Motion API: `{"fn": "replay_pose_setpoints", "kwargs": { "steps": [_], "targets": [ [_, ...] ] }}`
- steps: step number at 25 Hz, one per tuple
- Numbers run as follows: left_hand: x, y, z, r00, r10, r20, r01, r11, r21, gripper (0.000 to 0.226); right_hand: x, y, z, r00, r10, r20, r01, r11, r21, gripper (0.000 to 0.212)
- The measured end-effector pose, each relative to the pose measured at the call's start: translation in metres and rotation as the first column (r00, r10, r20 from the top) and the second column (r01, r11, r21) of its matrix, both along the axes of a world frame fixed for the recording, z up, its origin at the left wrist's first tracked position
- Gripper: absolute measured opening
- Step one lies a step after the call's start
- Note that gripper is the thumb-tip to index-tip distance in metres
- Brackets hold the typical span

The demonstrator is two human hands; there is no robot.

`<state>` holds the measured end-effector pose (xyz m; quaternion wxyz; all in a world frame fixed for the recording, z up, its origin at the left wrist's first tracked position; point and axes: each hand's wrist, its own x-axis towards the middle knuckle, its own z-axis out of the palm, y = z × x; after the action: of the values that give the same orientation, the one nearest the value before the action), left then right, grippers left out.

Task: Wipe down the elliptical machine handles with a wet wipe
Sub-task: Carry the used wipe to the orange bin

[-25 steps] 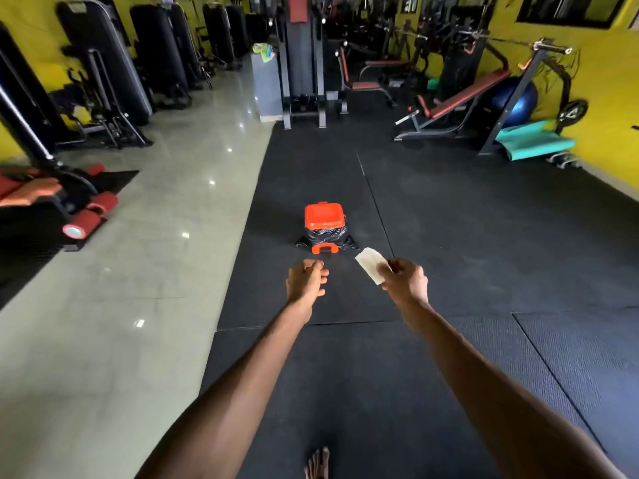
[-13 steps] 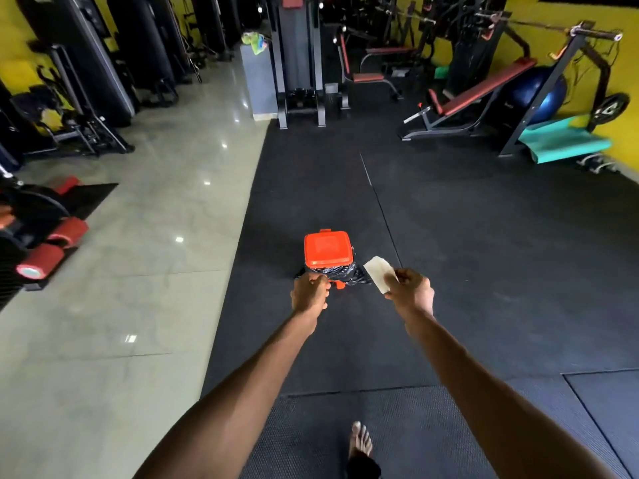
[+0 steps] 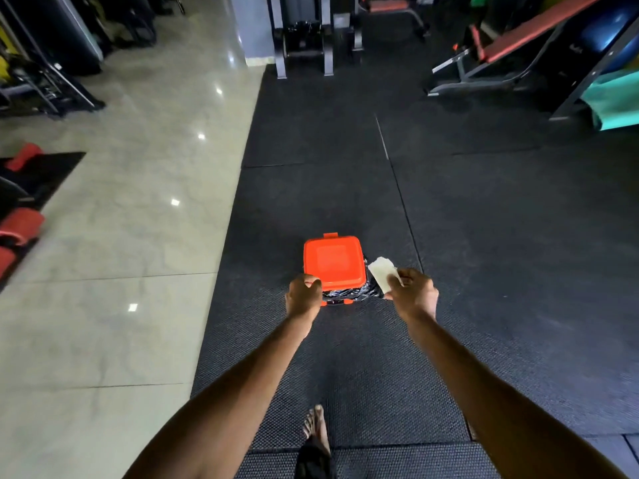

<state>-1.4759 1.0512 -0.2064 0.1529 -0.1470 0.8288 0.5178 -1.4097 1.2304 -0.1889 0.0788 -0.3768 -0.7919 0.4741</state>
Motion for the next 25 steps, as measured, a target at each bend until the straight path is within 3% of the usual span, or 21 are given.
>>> {"fn": "replay_pose_setpoints", "kwargs": {
  "steps": [5,9,16,19,22,25],
  "targets": [
    [-0.117,0.026,-0.088,0.998,-0.060,-0.015,0.058,0.993,-0.100,0.024,-0.108,0.014,-0.071,0.999,-0.029,0.043,0.027,0.999,0.038,0.017],
    [-0.178,0.043,-0.181,0.983,-0.182,0.011,0.179,0.954,-0.241,0.030,-0.172,0.027,-0.153,0.995,-0.011,0.103,0.015,0.999,-0.031,0.020],
    [-0.243,0.069,-0.351,0.889,-0.454,0.057,0.427,0.780,-0.457,0.033,-0.241,0.055,-0.310,0.992,0.052,0.115,-0.045,0.997,-0.059,0.024],
    [-0.260,0.075,-0.410,0.830,-0.552,0.082,0.492,0.655,-0.574,0.034,-0.257,0.067,-0.365,0.991,0.064,0.121,-0.054,0.995,-0.084,0.029],
    [-0.271,0.075,-0.459,0.688,-0.721,0.077,0.521,0.417,-0.745,0.047,-0.264,0.076,-0.409,0.989,0.060,0.138,-0.051,0.996,-0.067,0.031],
    [-0.281,0.076,-0.493,0.532,-0.826,0.189,0.561,0.176,-0.809,0.071,-0.267,0.082,-0.441,0.986,0.068,0.150,-0.059,0.996,-0.063,0.029]
  ]
}}
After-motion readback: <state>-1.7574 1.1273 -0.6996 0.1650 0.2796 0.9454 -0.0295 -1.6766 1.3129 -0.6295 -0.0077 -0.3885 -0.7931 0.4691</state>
